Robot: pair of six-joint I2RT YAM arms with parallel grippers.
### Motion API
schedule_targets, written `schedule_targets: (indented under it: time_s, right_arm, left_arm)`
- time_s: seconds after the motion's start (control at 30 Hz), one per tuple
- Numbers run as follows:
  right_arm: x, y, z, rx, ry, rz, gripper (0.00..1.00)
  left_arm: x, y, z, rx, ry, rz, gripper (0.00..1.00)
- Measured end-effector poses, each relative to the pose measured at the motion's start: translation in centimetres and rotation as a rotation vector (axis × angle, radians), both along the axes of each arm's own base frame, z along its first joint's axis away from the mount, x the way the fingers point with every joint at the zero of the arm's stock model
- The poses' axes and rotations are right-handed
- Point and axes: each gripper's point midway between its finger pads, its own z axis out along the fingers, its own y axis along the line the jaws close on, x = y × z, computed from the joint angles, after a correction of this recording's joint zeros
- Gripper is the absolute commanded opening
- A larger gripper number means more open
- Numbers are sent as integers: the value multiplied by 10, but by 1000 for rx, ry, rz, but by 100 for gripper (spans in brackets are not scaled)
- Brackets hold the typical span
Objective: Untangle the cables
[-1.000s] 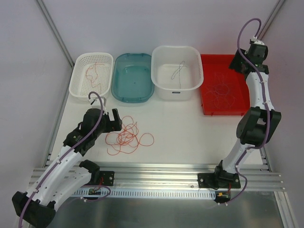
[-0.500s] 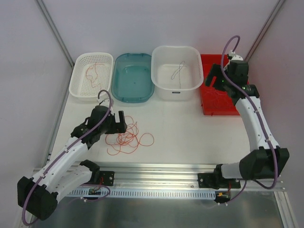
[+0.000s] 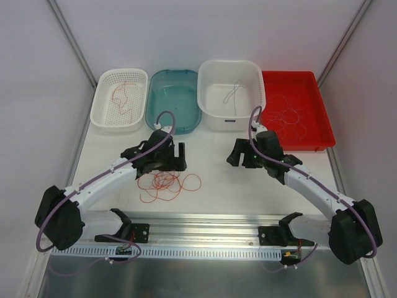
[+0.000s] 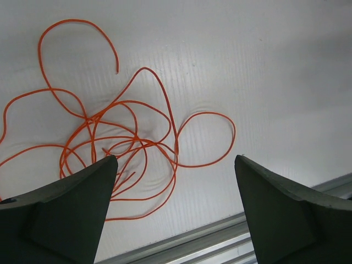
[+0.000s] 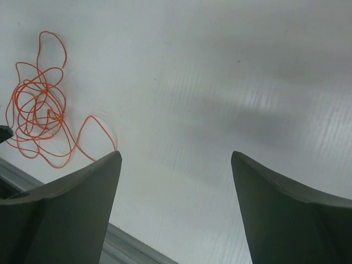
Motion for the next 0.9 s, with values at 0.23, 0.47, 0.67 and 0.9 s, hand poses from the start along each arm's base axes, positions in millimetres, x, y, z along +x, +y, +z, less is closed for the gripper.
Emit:
schedule_targets:
  time_s: [0.23,0.47,0.67,0.9]
  right_arm:
    - [-11,34,-3,106,-21,60,85]
    - [-11,66,0,199,-47,123,85]
    - [-14,68,-7,216,-39,128,85]
    - [-12,54,28,210,-179,108,85]
  left_arm:
    - [-1,-11,-47,134,97,16,44]
    - [6,-25,-39,145,70,5,0]
    - [19,-56,41,19,-81,-95,0]
    - [25,-92,215,-234,-390,-256,0]
